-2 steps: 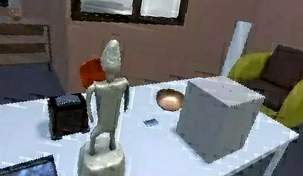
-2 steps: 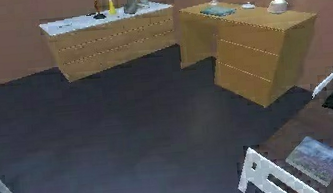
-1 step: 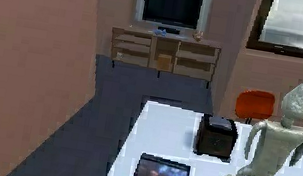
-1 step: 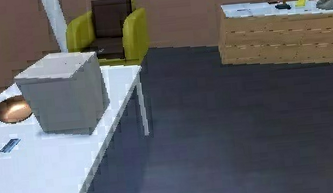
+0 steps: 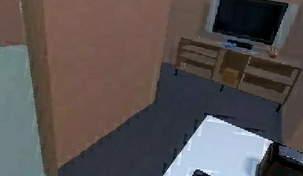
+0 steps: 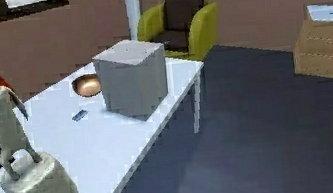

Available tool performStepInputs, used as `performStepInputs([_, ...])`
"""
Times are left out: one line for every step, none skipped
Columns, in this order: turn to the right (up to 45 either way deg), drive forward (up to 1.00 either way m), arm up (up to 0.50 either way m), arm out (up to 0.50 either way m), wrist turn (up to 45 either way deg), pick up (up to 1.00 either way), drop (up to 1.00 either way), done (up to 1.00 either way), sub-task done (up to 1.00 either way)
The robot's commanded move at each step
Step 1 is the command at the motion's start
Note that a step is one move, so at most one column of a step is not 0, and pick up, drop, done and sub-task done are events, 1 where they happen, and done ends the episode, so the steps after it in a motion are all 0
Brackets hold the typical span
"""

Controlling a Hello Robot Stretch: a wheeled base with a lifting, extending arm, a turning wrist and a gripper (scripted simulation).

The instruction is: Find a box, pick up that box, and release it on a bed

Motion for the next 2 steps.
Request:
performStepInputs([45.0, 0.00, 0.00, 0.00, 0.0, 0.00, 0.00, 0.00, 0.00])
performStepInputs([45.0, 0.00, 0.00, 0.00, 0.0, 0.00, 0.00, 0.00, 0.00])
